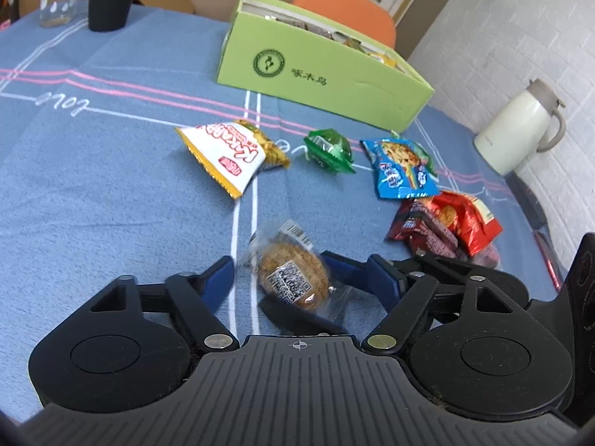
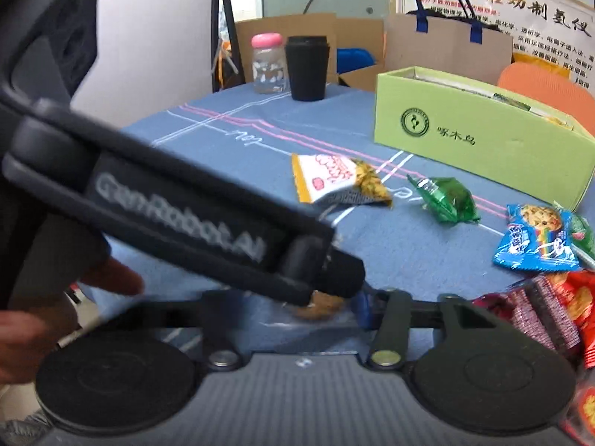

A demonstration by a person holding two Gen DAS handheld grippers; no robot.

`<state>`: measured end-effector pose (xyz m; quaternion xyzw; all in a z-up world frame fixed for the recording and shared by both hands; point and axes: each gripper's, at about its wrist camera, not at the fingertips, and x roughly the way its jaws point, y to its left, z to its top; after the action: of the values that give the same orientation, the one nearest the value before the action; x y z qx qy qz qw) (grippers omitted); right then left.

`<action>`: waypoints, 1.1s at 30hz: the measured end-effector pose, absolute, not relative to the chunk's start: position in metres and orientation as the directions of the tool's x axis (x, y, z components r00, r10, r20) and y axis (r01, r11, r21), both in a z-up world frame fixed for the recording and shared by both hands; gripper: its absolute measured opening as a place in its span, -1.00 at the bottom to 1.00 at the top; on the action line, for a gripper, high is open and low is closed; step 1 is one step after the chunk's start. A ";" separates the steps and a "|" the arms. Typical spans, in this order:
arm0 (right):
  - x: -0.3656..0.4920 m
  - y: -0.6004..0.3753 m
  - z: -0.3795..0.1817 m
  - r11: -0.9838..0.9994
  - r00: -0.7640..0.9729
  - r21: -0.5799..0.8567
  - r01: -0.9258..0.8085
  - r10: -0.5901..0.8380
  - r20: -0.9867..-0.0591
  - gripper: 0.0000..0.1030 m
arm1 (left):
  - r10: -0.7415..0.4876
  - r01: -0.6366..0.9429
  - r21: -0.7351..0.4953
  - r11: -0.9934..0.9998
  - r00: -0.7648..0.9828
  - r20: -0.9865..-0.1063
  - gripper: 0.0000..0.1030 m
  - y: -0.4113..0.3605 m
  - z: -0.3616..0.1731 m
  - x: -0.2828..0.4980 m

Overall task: Organize snacks
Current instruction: 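Grasp the round bread packet with QR label using the left gripper, then carry the bread packet into the green box and open the left gripper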

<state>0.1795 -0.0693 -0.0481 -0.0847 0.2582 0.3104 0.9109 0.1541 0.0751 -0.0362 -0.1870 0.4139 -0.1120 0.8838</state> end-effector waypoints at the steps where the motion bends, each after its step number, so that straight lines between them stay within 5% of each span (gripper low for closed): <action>1: 0.179 -0.070 -0.048 0.793 0.676 0.006 -0.610 0.523 -0.520 -0.13 | -0.367 0.046 -0.438 0.898 0.625 -0.688 -0.10 0.076 -0.036 0.155; 2: 0.179 -0.072 -0.047 0.797 0.679 0.008 -0.604 0.520 -0.518 -0.16 | -0.367 0.046 -0.434 0.900 0.616 -0.697 -0.57 0.076 -0.036 0.156; 3: 0.178 -0.074 -0.046 0.802 0.682 0.020 -0.598 0.521 -0.513 -0.17 | -0.377 0.051 -0.439 0.897 0.607 -0.700 -0.60 0.075 -0.037 0.157; 10: 0.186 -0.090 -0.019 0.822 0.737 -0.013 -0.569 0.503 -0.451 -0.17 | -0.406 0.121 -0.442 0.889 0.656 -0.636 -0.60 0.061 -0.002 0.180; 18: 0.272 -0.118 0.049 0.856 0.835 -0.148 -0.496 0.424 -0.350 -0.16 | -0.446 0.195 -0.457 0.868 0.710 -0.545 -0.57 0.047 0.059 0.299; 27: 0.400 -0.128 0.068 0.865 0.827 -0.162 -0.475 0.376 -0.417 -0.16 | -0.393 0.150 -0.413 0.898 0.694 -0.604 -0.64 0.040 0.057 0.420; 33: 0.424 -0.101 0.066 0.824 0.792 -0.174 -0.540 0.427 -0.437 -0.15 | -0.329 0.099 -0.380 0.920 0.723 -0.607 -0.64 0.071 0.051 0.423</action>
<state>0.4243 -0.1006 0.0656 -0.1463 0.1933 0.2584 0.9351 0.4229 0.0712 0.0508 -0.1627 0.3532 -0.1170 0.9138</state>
